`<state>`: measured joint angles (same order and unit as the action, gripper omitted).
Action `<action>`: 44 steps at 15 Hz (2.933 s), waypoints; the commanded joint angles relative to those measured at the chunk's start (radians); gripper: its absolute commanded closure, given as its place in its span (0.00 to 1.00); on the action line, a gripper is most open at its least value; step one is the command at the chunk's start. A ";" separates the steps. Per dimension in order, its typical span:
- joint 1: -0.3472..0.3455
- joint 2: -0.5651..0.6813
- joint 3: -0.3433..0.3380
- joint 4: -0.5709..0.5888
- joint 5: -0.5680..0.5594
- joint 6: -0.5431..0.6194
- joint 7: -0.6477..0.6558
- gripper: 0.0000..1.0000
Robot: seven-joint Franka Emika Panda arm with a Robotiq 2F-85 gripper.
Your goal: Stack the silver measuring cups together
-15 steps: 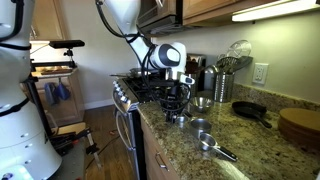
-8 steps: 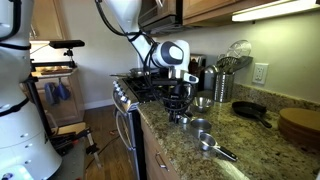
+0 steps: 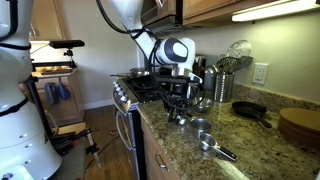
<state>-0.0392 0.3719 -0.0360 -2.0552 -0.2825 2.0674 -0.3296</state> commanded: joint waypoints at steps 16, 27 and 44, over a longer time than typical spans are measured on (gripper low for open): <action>-0.065 -0.093 -0.012 0.009 -0.005 -0.113 -0.145 0.87; -0.076 -0.170 -0.032 0.005 -0.007 -0.113 -0.128 0.87; -0.079 -0.165 -0.054 0.009 0.021 -0.170 0.051 0.00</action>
<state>-0.1187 0.2354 -0.0790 -2.0297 -0.2759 1.9143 -0.3753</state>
